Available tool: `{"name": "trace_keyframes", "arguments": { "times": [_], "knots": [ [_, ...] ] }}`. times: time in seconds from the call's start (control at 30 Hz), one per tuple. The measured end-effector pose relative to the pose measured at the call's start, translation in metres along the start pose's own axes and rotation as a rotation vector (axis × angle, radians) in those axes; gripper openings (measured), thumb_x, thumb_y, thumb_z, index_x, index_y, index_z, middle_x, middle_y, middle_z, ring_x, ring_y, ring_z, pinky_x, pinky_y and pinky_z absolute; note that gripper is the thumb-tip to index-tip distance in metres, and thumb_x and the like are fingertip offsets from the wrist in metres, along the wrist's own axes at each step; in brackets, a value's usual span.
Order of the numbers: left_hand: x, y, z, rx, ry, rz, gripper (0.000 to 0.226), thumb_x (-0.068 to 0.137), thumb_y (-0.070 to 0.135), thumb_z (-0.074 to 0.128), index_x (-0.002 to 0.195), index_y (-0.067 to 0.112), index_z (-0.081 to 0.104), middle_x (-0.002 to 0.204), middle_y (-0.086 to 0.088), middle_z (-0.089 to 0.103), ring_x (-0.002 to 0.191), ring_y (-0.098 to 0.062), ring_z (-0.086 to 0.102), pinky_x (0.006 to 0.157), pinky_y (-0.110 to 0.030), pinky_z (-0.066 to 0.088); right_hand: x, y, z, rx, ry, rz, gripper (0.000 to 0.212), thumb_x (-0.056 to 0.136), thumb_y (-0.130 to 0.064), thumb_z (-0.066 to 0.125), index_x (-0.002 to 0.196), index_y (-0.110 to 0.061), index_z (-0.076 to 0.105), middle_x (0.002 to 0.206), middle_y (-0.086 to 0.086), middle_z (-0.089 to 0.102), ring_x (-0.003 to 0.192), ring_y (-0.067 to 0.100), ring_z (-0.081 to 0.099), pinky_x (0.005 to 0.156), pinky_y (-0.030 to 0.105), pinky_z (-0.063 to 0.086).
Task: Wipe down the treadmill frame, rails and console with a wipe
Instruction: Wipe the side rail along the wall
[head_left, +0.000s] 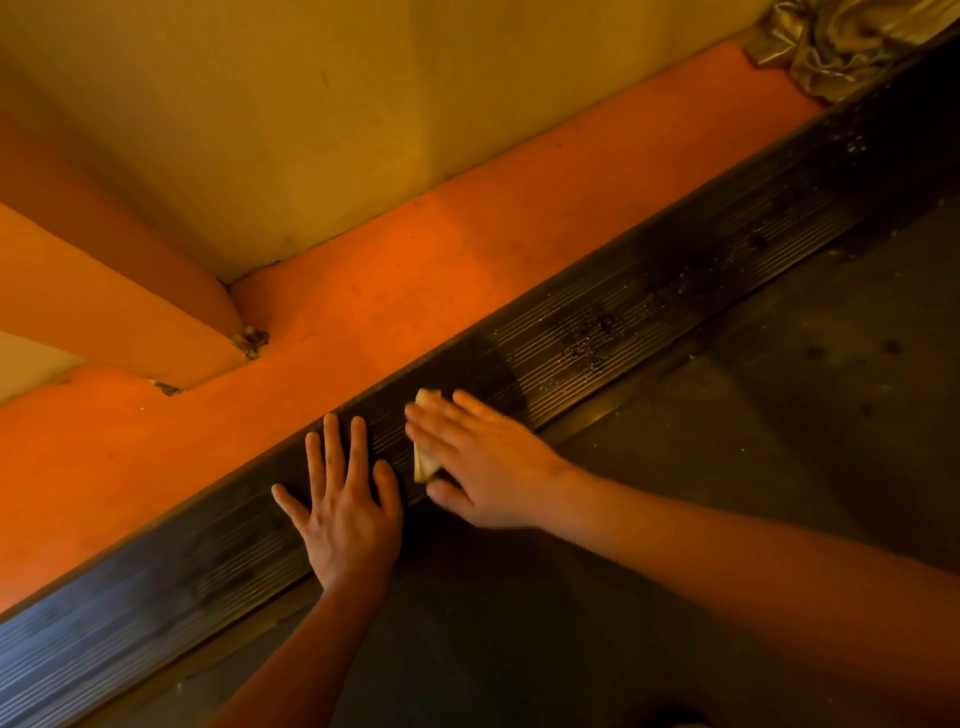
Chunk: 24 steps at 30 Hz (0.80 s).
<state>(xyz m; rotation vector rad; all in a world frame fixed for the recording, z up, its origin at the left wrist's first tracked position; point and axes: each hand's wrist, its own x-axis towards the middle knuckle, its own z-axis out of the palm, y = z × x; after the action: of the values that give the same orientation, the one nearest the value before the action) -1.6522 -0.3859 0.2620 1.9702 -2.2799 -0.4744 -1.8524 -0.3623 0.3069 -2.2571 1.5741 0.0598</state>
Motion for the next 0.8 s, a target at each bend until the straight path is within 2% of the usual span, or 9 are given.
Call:
{"name": "trace_keyframes", "arguments": {
  "times": [0.07, 0.23, 0.4, 0.53, 0.6, 0.7, 0.8],
  "knots": [
    [0.002, 0.0, 0.0, 0.0, 0.002, -0.009, 0.062, 0.101, 0.052, 0.019, 0.16, 0.035, 0.013, 0.169, 0.01, -0.001, 0.156, -0.015, -0.007, 0.12, -0.063, -0.007, -0.012, 0.004, 0.003, 0.007, -0.033, -0.037, 0.068, 0.107, -0.052, 0.027, 0.164, -0.017, 0.013, 0.172, 0.002, 0.002, 0.158, 0.017, -0.008, 0.127, 0.039, -0.008],
    [0.001, -0.003, 0.001, -0.004, -0.005, 0.006, 0.062, 0.102, 0.053, 0.018, 0.16, 0.035, 0.011, 0.169, 0.009, -0.002, 0.156, -0.015, -0.008, 0.12, -0.063, -0.009, 0.0, 0.039, -0.018, 0.006, 0.073, 0.166, 0.068, 0.108, -0.053, 0.024, 0.164, -0.016, 0.015, 0.172, 0.003, 0.005, 0.158, 0.017, -0.005, 0.126, 0.037, -0.01],
    [0.001, -0.001, 0.001, -0.001, 0.004, -0.007, 0.062, 0.101, 0.052, 0.019, 0.16, 0.035, 0.013, 0.169, 0.008, 0.0, 0.156, -0.016, -0.006, 0.12, -0.063, -0.007, -0.04, 0.01, 0.002, 0.003, -0.049, 0.005, 0.07, 0.106, -0.053, 0.029, 0.164, -0.018, 0.014, 0.172, 0.001, 0.003, 0.158, 0.017, -0.006, 0.125, 0.036, -0.008],
    [0.002, -0.003, 0.002, -0.009, 0.0, -0.002, 0.062, 0.101, 0.051, 0.021, 0.16, 0.034, 0.013, 0.169, 0.007, 0.002, 0.156, -0.017, -0.005, 0.12, -0.063, -0.008, -0.03, 0.047, -0.017, -0.037, 0.024, 0.101, 0.067, 0.108, -0.052, 0.027, 0.164, -0.016, 0.018, 0.172, 0.004, 0.009, 0.158, 0.02, 0.002, 0.129, 0.042, 0.001],
    [0.001, -0.003, 0.003, -0.008, -0.001, -0.002, 0.062, 0.101, 0.052, 0.02, 0.16, 0.034, 0.013, 0.169, 0.007, 0.001, 0.156, -0.017, -0.005, 0.12, -0.063, -0.008, -0.03, 0.037, -0.011, -0.029, -0.013, 0.084, 0.069, 0.107, -0.053, 0.029, 0.164, -0.015, 0.015, 0.172, 0.005, 0.005, 0.158, 0.021, -0.003, 0.129, 0.041, -0.001],
    [0.001, 0.0, 0.002, -0.008, 0.01, -0.003, 0.062, 0.101, 0.051, 0.02, 0.16, 0.034, 0.014, 0.169, 0.007, 0.002, 0.156, -0.017, -0.004, 0.12, -0.064, -0.006, -0.043, 0.009, 0.004, -0.011, -0.121, -0.041, 0.07, 0.107, -0.053, 0.03, 0.164, -0.019, 0.009, 0.172, 0.001, -0.004, 0.157, 0.017, -0.012, 0.126, 0.037, -0.009],
    [0.002, -0.002, 0.0, -0.006, -0.009, -0.005, 0.062, 0.101, 0.052, 0.019, 0.16, 0.035, 0.012, 0.169, 0.008, 0.0, 0.156, -0.016, -0.006, 0.12, -0.063, -0.008, -0.027, 0.028, -0.008, 0.021, -0.009, 0.061, 0.066, 0.109, -0.051, 0.025, 0.164, -0.018, 0.012, 0.172, 0.001, 0.002, 0.158, 0.016, -0.008, 0.127, 0.038, -0.006]
  ]
}}
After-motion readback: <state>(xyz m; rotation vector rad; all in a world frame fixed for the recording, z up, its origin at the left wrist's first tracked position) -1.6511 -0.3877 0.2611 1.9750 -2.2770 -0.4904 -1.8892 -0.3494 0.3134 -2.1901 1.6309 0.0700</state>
